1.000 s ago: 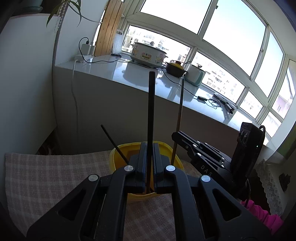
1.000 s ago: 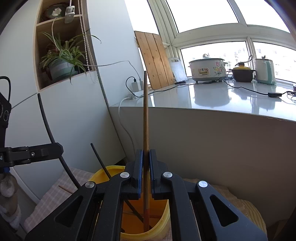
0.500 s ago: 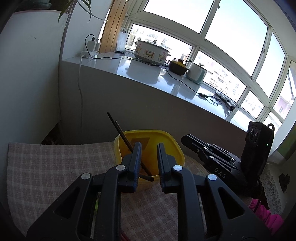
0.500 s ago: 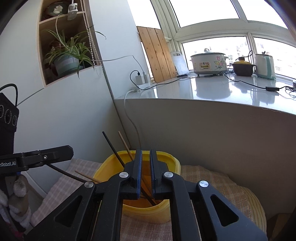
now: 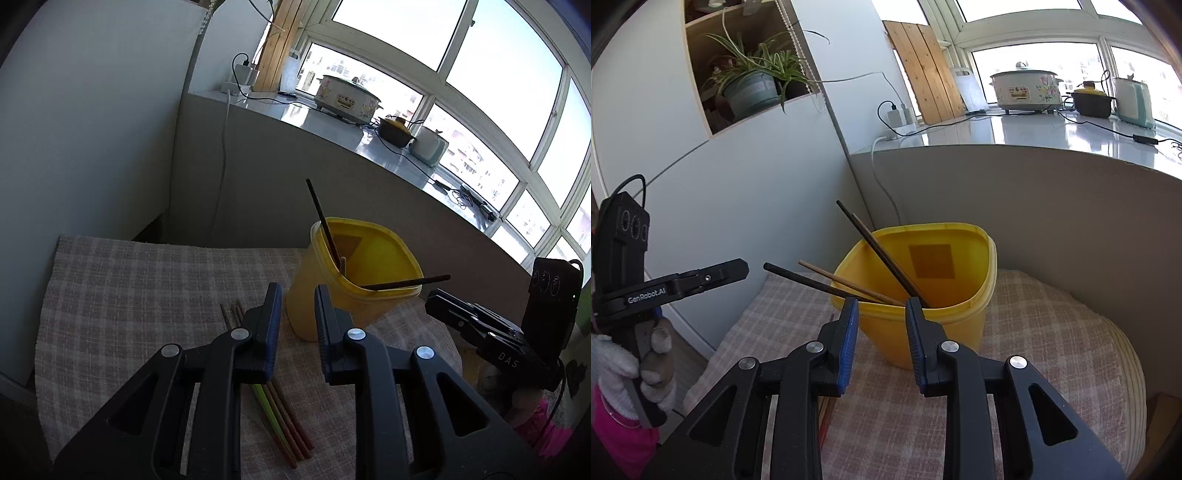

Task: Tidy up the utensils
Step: 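Move both open tools back over the remaining utensils on the cloth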

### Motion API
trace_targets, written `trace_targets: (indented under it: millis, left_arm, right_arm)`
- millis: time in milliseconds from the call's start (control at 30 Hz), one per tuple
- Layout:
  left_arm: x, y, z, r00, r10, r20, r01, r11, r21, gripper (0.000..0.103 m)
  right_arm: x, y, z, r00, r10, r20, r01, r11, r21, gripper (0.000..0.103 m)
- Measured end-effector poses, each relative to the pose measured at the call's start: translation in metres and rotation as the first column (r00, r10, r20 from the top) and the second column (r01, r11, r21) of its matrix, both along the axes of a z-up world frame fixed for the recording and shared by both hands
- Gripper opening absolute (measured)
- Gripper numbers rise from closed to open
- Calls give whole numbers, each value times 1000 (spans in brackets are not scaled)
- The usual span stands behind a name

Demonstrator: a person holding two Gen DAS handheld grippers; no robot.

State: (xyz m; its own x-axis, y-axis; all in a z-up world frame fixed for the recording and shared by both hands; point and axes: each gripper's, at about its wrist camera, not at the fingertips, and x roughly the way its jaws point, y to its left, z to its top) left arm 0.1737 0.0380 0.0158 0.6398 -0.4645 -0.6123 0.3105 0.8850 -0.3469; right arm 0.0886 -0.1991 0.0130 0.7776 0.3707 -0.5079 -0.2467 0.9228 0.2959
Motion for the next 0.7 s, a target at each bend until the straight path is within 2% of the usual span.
trace_targets:
  millis: [33, 333, 533, 700]
  left_arm:
    - [1, 4, -7, 1000, 4, -21, -4, 1000, -2, 24]
    - [14, 7, -76, 979, 5, -204, -6, 1000, -5, 24]
    - [29, 3, -107, 959, 11, -284, -12, 1000, 0, 24]
    - [43, 3, -123, 947, 36, -320, -30, 999, 24, 24]
  right_arm:
    - [-2, 2, -2, 1000, 8, -6, -8, 1000, 2, 24]
    - [-22, 25, -23, 995, 79, -65, -80, 997, -9, 24]
    - [-22, 35, -51, 983, 97, -157, -101, 995, -19, 24]
    - [-19, 41, -73, 968, 111, -226, -113, 994, 4, 24]
